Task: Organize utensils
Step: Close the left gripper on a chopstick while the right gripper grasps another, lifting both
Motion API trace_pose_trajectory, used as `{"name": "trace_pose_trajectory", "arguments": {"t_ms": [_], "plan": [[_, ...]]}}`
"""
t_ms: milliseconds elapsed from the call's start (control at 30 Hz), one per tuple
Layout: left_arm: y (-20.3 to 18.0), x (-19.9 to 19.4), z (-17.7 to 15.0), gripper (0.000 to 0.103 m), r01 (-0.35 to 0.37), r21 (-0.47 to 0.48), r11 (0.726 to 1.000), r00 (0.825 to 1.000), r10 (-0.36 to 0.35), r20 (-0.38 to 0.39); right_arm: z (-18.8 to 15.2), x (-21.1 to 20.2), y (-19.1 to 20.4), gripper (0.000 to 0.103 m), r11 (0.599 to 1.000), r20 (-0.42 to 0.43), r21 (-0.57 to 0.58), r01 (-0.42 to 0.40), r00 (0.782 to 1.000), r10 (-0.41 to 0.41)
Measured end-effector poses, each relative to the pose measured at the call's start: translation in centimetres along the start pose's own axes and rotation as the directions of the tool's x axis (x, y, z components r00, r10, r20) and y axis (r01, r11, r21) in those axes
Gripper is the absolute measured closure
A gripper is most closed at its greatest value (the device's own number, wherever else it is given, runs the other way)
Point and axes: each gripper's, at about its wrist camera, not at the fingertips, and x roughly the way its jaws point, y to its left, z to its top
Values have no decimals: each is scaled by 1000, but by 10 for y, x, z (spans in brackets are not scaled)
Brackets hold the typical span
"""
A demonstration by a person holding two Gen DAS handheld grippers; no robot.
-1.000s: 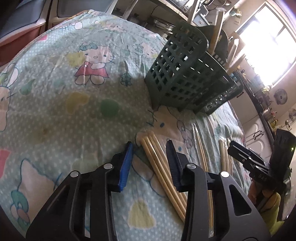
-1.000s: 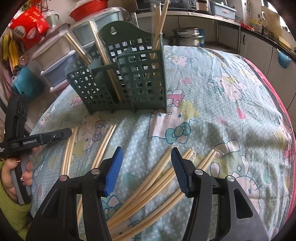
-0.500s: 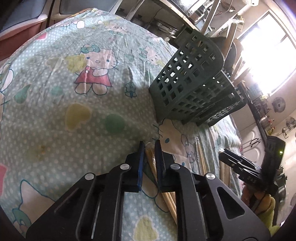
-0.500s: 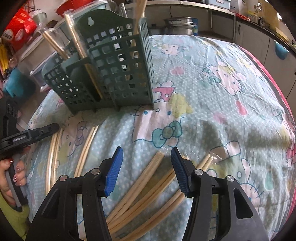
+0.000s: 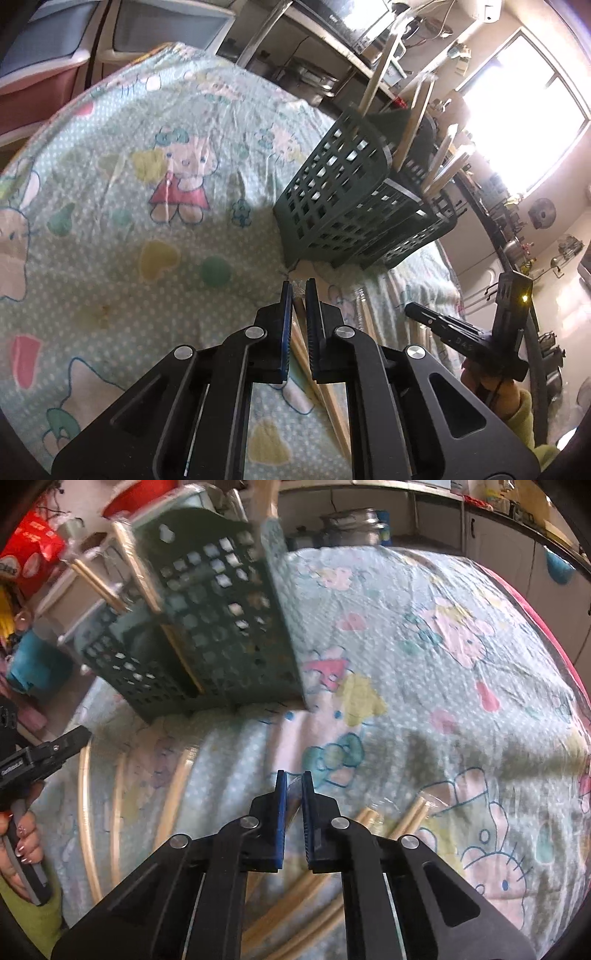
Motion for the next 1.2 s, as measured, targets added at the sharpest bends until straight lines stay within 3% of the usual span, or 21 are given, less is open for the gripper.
{"name": "trace_pose_trajectory", "arguments": {"t_ms": [267,633,1200], "plan": [[-16,-22,10,99,20,33,999,998,-23,65,4,-38,29,96,994,117,-65,-83,989,91],[-59,-47,18,100,69,145,987,988,-88,128,8,-104,59,96,981,276,-149,-126,947,164],[-120,-63,28,100,125,284,950,972,-175,157,7,-163,49,97,989,466,-130,-64,877,118]]}}
